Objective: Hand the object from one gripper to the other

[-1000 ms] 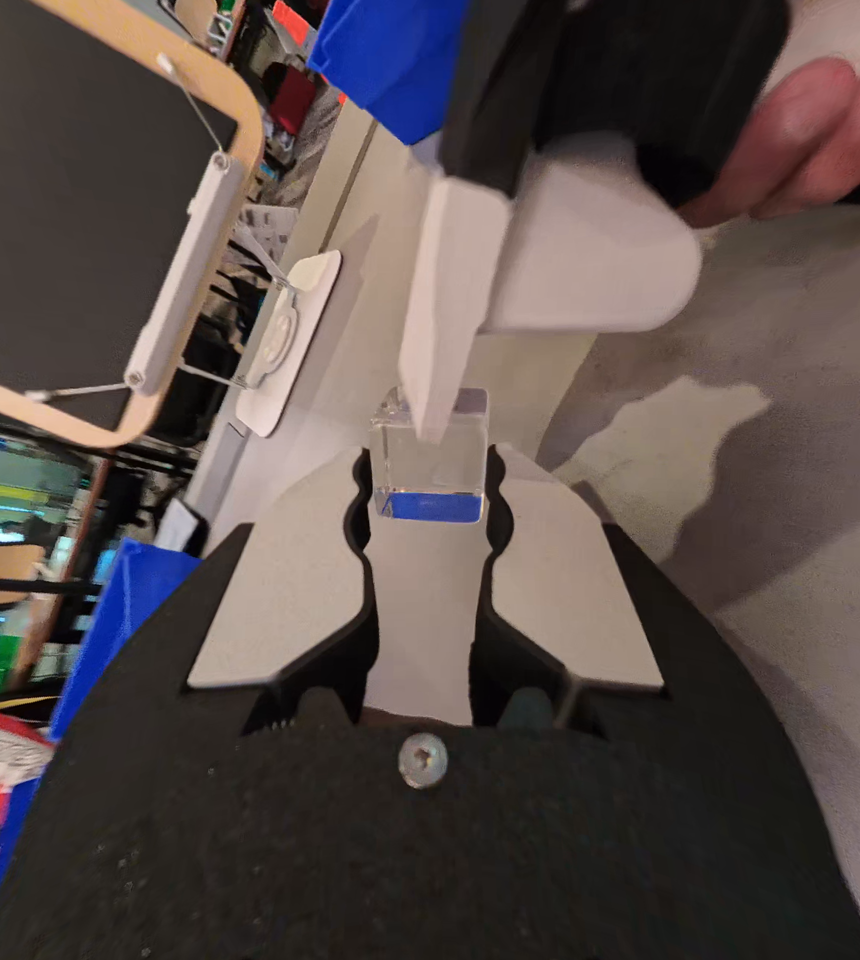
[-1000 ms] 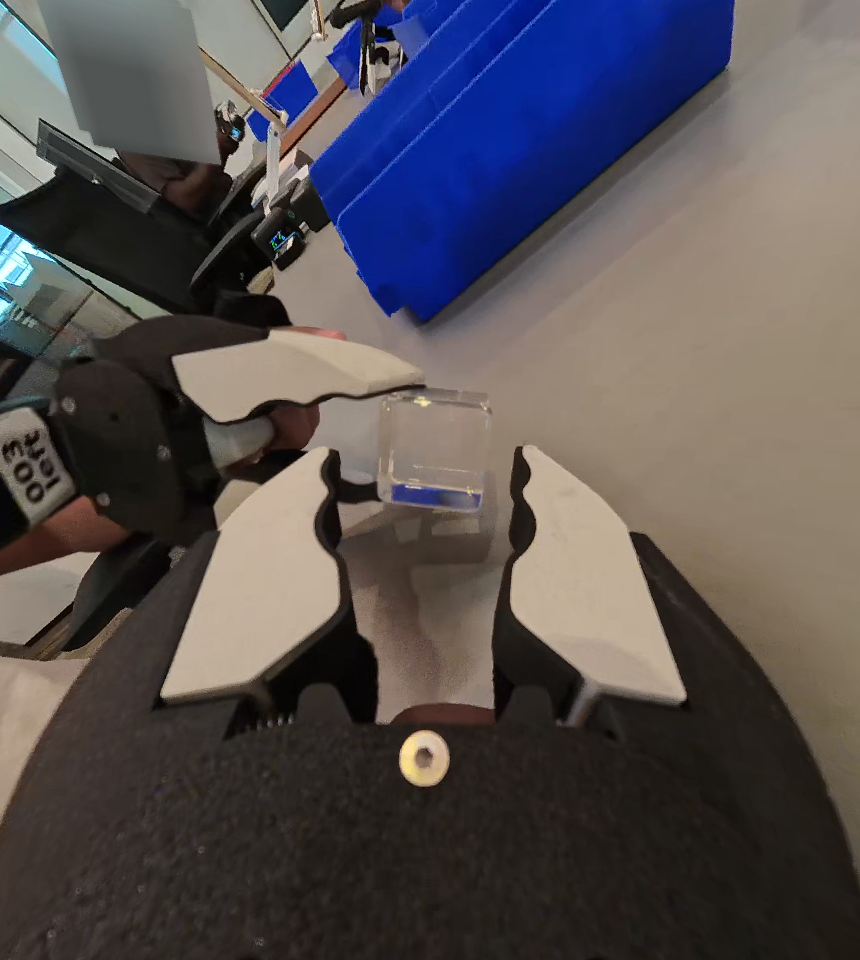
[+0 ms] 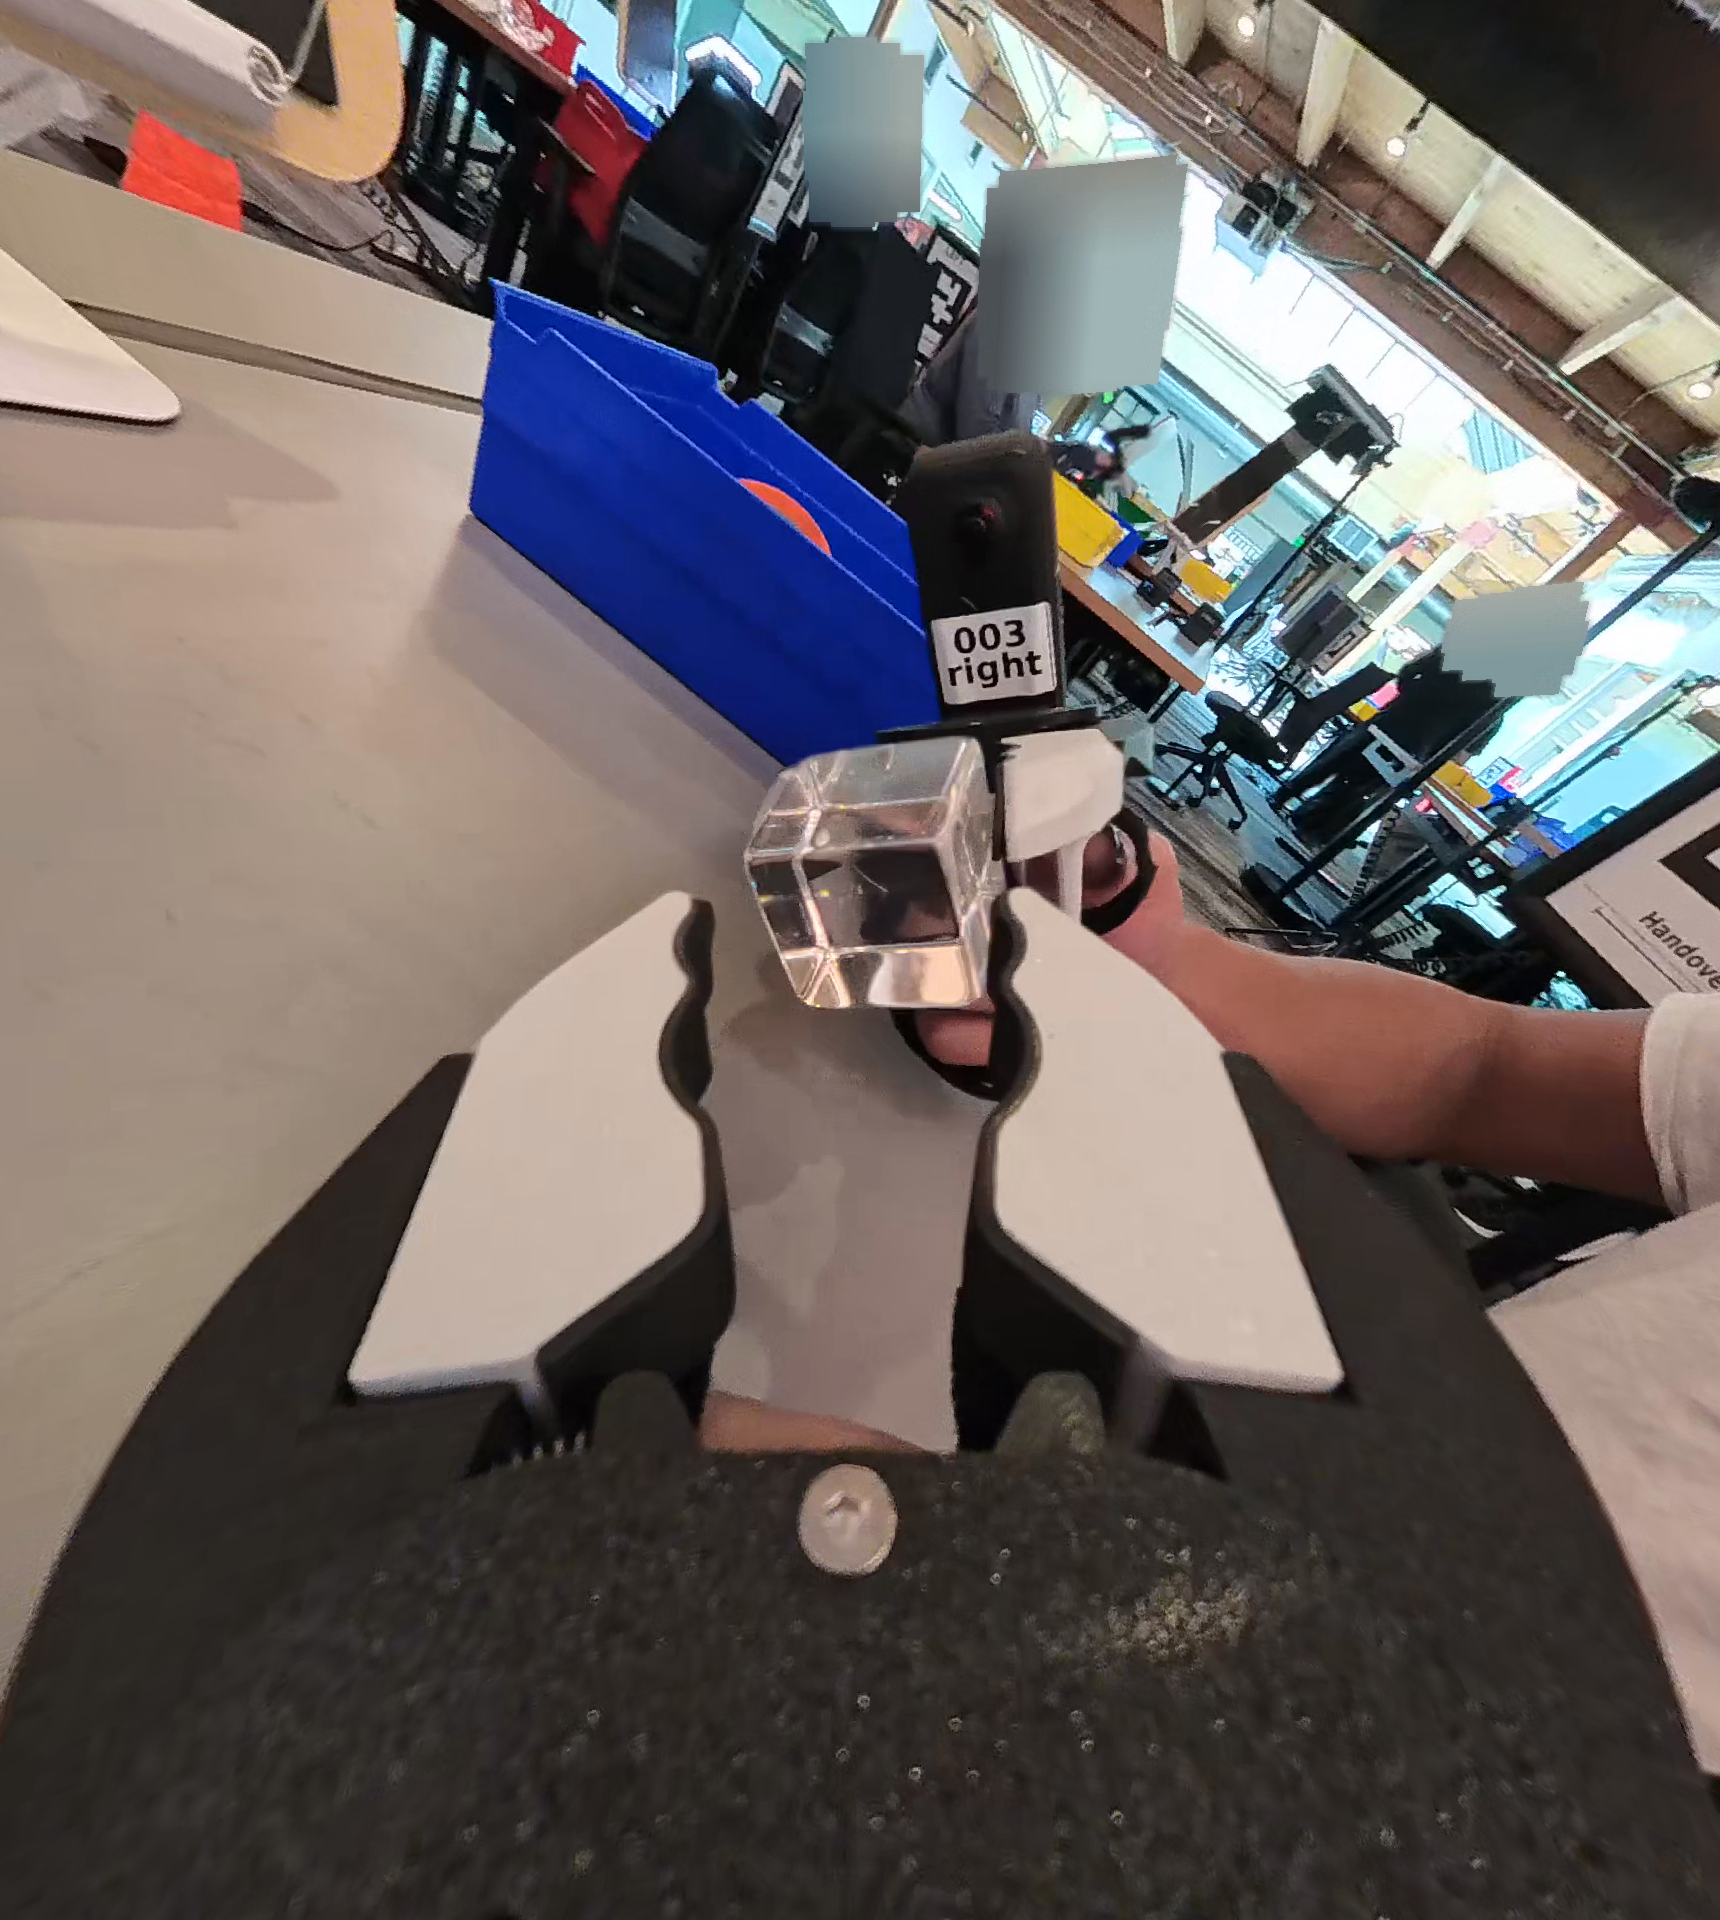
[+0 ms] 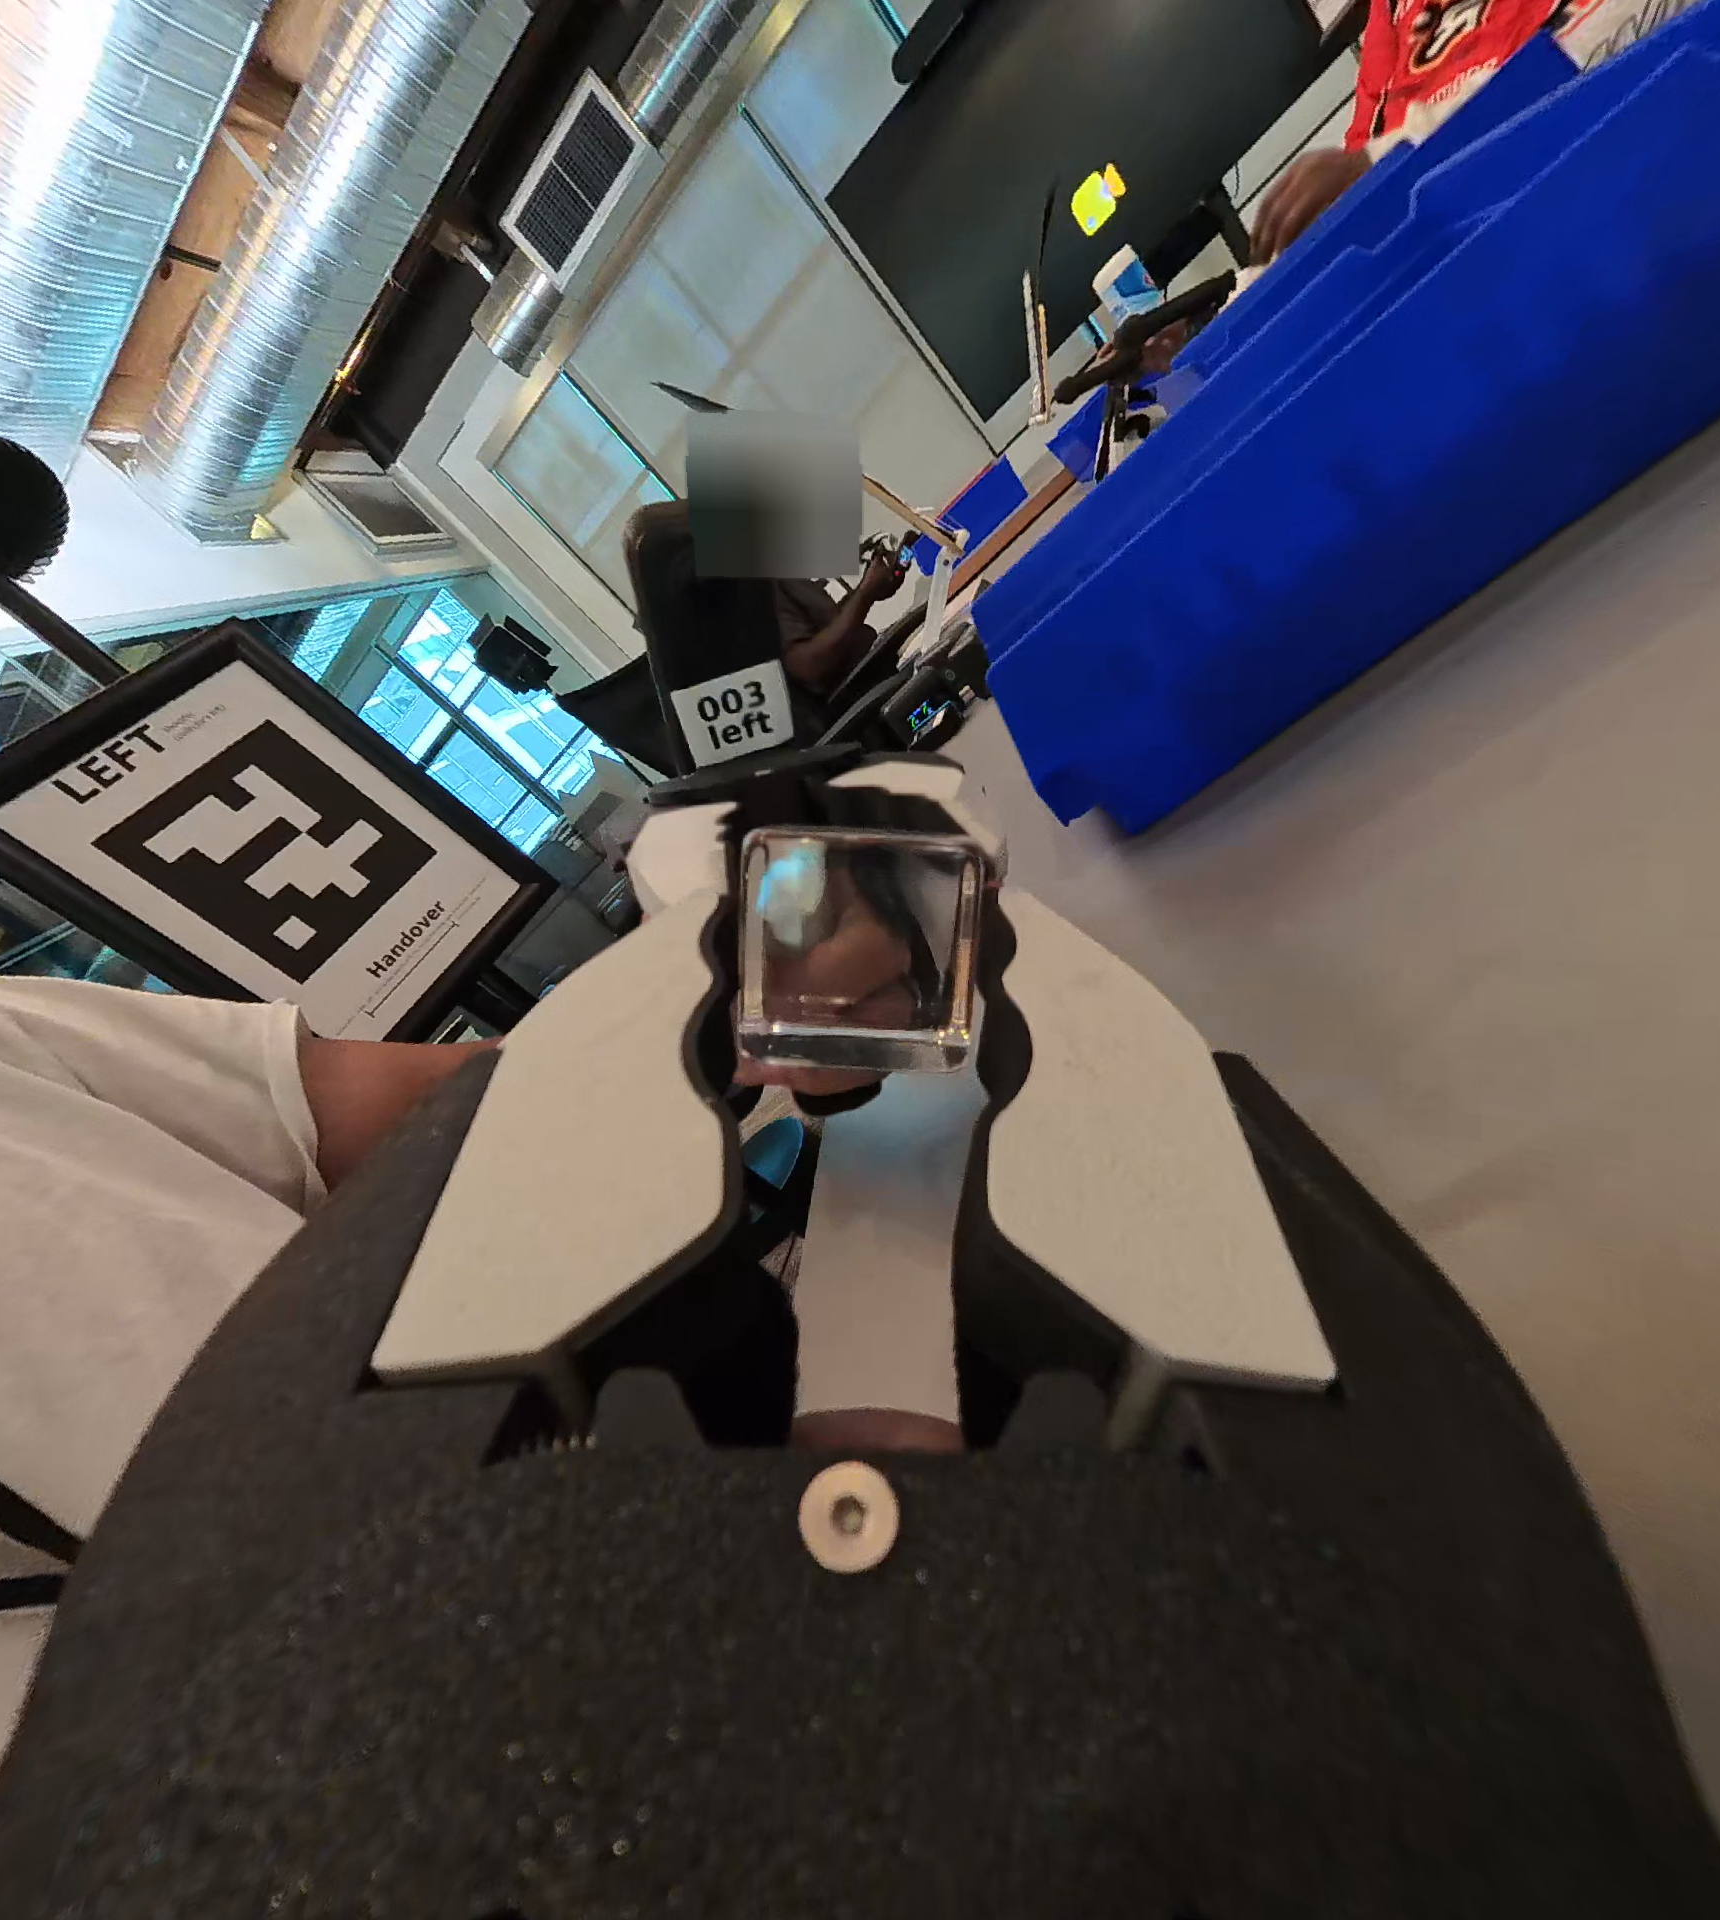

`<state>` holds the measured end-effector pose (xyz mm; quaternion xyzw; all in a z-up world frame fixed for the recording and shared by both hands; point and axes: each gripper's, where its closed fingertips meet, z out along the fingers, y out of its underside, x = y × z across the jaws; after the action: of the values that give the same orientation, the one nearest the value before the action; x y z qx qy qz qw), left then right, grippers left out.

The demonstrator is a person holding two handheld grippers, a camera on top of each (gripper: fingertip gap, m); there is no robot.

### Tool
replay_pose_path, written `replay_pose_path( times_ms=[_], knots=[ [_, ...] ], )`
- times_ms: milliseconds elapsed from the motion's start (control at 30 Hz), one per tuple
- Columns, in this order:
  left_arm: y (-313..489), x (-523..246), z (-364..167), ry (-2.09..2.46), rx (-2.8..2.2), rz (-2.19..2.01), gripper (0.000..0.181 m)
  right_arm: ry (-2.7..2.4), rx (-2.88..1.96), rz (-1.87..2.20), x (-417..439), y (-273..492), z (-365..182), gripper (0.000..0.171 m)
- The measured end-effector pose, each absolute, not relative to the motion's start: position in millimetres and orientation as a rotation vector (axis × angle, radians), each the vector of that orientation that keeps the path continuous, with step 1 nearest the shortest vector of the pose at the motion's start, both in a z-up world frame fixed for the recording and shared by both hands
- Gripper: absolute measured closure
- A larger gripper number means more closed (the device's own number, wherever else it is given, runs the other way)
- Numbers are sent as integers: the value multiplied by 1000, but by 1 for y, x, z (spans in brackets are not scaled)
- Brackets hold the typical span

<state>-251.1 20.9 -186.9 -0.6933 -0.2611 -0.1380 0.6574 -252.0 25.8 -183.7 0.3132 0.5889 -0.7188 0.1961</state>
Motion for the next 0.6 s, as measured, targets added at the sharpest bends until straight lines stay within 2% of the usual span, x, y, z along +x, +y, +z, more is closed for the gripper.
replay_pose_path(
  times_ms=[433, 600],
  knots=[
    [25, -245, -192, -578, -1596, -388, 138, 1612, 891, -2001, -250, 20, -184, 128],
    [16, -255, -195, -621, -1607, -349, 138, 1744, 971, -2113, -267, 40, -185, 115]
  ],
)
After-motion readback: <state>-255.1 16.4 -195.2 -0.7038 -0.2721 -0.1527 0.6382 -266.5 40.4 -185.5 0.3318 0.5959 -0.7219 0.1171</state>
